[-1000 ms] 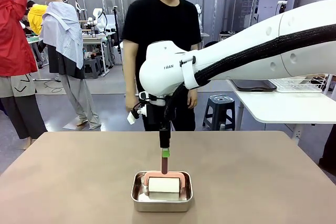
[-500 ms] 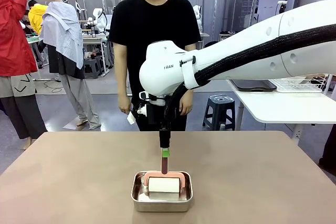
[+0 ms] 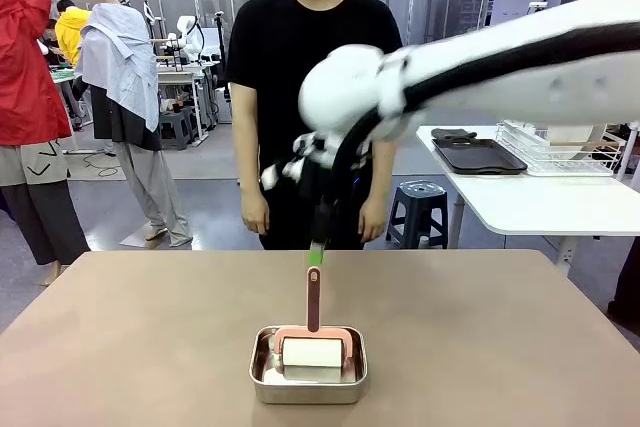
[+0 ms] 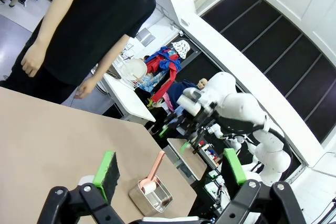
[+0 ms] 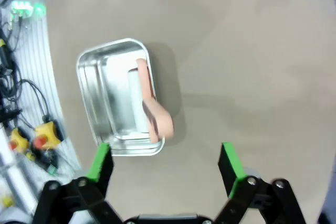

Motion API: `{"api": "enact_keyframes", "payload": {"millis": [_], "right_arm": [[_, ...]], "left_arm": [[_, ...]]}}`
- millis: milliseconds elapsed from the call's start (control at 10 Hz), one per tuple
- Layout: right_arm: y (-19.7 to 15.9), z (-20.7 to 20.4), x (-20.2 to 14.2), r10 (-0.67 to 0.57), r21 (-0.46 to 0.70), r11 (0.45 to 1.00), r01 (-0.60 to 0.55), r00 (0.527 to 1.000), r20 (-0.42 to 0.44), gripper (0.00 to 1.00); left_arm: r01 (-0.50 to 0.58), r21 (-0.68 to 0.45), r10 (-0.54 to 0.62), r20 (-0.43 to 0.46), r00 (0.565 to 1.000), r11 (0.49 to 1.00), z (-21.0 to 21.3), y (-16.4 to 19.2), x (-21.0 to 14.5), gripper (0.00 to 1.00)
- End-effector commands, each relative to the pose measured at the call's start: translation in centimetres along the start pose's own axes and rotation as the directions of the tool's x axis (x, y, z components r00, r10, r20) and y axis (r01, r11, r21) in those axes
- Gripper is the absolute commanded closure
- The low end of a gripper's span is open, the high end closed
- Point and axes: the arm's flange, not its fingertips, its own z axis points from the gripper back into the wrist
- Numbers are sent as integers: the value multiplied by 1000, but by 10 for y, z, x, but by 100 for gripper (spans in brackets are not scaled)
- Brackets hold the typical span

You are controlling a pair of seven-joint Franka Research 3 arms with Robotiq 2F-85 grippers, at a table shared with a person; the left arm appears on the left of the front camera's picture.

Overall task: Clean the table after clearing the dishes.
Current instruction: Place the Lint Roller back on top of the Airtight Container.

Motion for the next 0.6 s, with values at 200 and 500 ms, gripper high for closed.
{"api": "enact_keyframes", "payload": {"millis": [200, 500], "right_arm": [[25, 85, -220, -514, 391, 858, 334, 539, 667, 0], [66, 93, -378, -631, 580, 751, 316, 85, 771, 0]], "left_arm": [[2, -10, -2, -1, 1000, 1000, 3, -4, -1, 0], [2, -10, -2, -1, 1000, 1000, 3, -4, -1, 0]]}}
